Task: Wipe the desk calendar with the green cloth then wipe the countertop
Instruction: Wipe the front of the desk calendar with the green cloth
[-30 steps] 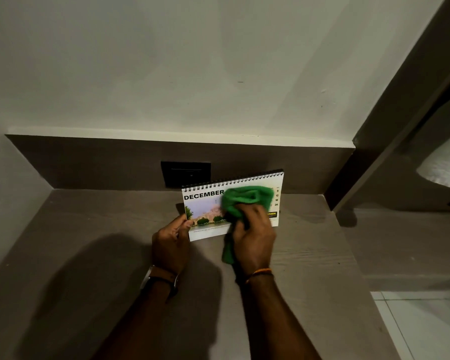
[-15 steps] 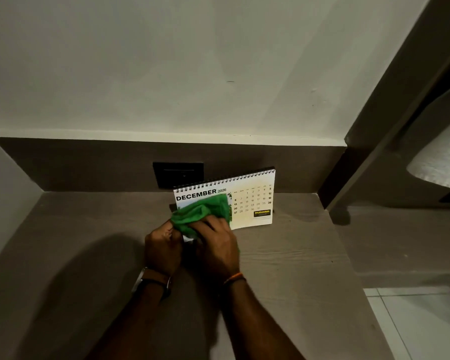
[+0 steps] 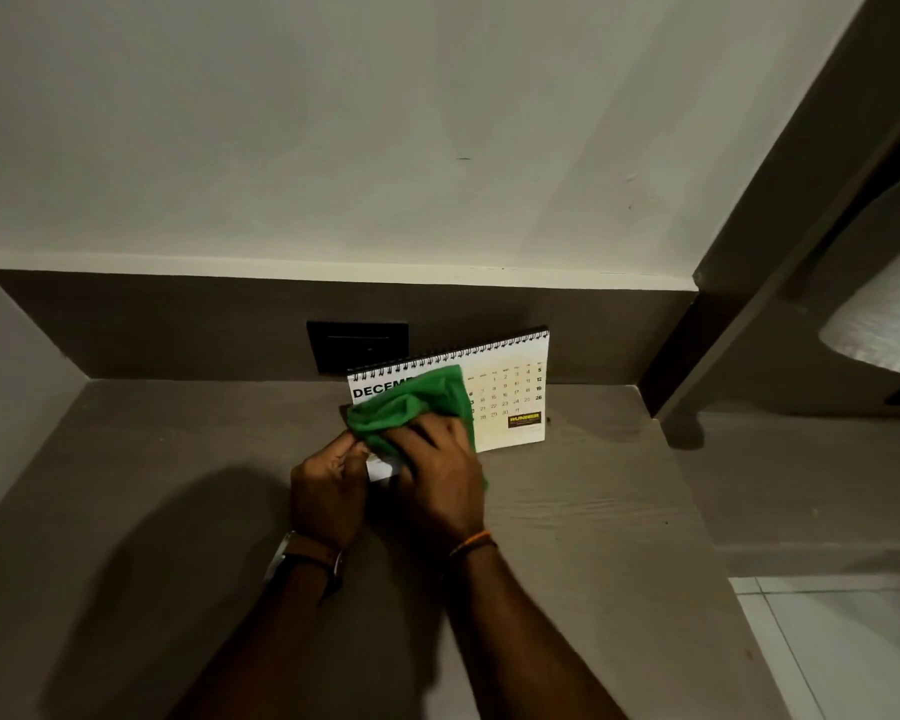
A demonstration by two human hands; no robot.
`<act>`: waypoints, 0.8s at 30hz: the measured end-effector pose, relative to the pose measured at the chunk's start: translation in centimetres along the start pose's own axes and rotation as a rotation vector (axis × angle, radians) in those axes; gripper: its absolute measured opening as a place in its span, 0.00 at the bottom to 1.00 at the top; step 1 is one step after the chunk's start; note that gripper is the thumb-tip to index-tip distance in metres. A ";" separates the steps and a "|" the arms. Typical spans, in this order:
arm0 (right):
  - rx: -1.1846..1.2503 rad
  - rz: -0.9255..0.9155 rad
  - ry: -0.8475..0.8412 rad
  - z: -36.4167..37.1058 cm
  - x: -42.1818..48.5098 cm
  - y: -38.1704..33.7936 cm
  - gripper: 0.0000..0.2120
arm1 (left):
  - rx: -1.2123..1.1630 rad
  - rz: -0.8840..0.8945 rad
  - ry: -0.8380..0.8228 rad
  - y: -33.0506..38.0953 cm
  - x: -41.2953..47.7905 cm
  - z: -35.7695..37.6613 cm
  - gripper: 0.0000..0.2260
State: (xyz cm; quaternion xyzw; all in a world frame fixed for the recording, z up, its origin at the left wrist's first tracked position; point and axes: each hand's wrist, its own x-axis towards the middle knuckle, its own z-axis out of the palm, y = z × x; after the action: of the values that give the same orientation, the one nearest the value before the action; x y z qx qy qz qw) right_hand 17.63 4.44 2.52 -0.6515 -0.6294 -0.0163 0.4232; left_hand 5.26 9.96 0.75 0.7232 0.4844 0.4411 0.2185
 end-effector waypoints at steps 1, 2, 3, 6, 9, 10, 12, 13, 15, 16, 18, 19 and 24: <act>-0.018 -0.017 -0.004 -0.3 0.1 0.7 0.17 | -0.004 -0.010 0.003 -0.1 0.0 0.0 0.11; -0.024 0.015 0.028 -0.9 0.3 1.6 0.19 | -0.016 -0.029 0.014 0.0 0.0 0.0 0.11; -0.017 0.095 0.097 -1.7 0.6 2.7 0.21 | -0.026 -0.044 0.023 0.1 -0.1 0.0 0.11; 0.015 0.402 0.382 -4.7 1.8 6.5 0.21 | -0.042 -0.058 0.030 0.3 -0.1 0.2 0.12; 0.034 0.539 0.466 -5.1 2.4 7.3 0.22 | -0.052 -0.056 0.049 0.3 0.0 0.2 0.11; 0.041 0.532 0.440 -4.3 2.2 6.5 0.22 | -0.047 -0.041 0.050 0.3 0.0 0.2 0.11; 0.043 0.469 0.307 -2.4 0.9 4.3 0.22 | -0.034 -0.017 0.040 0.3 0.0 0.1 0.11; 0.034 0.428 0.215 -1.5 0.0 3.3 0.22 | -0.033 -0.021 0.037 0.3 0.0 0.1 0.11; -0.005 0.327 0.066 -0.9 -1.3 2.0 0.23 | -0.028 -0.028 0.037 0.4 0.0 0.1 0.11; -0.018 0.286 0.033 -1.0 -1.4 1.9 0.23 | -0.029 -0.027 0.037 0.4 0.0 0.1 0.11; -0.019 0.263 0.057 -1.9 -0.4 2.0 0.23 | -0.028 -0.025 0.037 0.5 0.0 0.1 0.11; -0.015 0.262 0.105 -2.5 0.4 2.0 0.23 | -0.026 -0.020 0.033 0.5 -0.1 0.1 0.10; -0.057 0.181 0.136 -3.1 2.9 1.7 0.25 | -0.054 -0.059 0.030 0.5 -0.1 0.2 0.11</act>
State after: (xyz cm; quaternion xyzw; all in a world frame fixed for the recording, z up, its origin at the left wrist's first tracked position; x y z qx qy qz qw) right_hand 21.27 5.20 5.20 -0.7149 -0.5370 -0.0400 0.4460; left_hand 5.66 9.70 0.96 0.6960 0.4965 0.4581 0.2433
